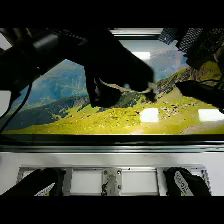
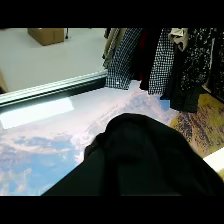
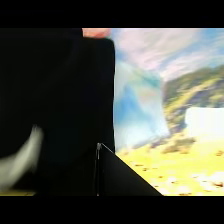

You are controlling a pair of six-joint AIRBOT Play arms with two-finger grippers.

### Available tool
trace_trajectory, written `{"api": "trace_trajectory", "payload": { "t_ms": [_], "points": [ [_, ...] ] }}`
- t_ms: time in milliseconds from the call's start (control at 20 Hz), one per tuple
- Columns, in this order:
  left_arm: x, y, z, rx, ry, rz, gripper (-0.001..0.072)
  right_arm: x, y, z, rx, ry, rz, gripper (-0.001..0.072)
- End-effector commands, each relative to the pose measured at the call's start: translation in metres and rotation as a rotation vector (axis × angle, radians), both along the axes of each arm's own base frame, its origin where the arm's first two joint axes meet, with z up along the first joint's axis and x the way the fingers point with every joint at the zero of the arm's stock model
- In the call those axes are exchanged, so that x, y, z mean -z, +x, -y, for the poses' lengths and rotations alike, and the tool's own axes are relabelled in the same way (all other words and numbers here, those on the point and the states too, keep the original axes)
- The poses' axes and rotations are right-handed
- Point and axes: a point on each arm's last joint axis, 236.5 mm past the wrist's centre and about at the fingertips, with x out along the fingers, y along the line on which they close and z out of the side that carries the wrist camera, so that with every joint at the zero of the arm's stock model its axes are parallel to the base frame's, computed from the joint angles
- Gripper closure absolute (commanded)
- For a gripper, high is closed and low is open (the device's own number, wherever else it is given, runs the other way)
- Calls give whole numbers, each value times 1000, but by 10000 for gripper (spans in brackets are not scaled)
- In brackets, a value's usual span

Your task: Fold the clothes and pants, and hang the long-sleeved shirts on hangers.

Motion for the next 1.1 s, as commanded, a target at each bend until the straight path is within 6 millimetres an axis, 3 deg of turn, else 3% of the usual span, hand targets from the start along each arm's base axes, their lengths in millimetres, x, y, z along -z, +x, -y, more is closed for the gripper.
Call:
{"api": "trace_trajectory", "payload": {
  "t_ms": [0, 150, 200, 300, 350, 450, 550, 750, 900, 1050],
  "points": [
    [46, 15, -29, -103, -58, -153, 698, -15, -14, 42, 125, -65, 8, 697],
    [157, 50, -64, -244, -3, -381, 697, 7, -19, 39, 87, -77, -75, 693],
    [201, 57, -74, -279, 35, -463, 698, 17, -19, 37, 70, -65, -111, 622],
    [286, 61, -92, -334, 116, -626, 697, 45, -20, 32, 30, -29, -208, 126],
    [323, 60, -103, -361, 142, -704, 697, 62, -22, 27, 7, -8, -262, 115],
    [372, 58, -121, -411, 143, -825, 698, 101, -31, 7, -62, 34, -380, 143],
    [394, 59, -138, -460, 111, -910, 697, 143, -48, -29, -159, 67, -503, 143],
    [392, 68, -155, -502, 72, -933, 698, 214, -106, -121, -395, 73, -730, 132],
    [392, 67, -156, -499, 80, -932, 697, 242, -138, -178, -549, 36, -803, 131],
    [392, 67, -155, -498, 80, -932, 697, 268, -155, -210, -624, -23, -833, 132]
  ]
}}
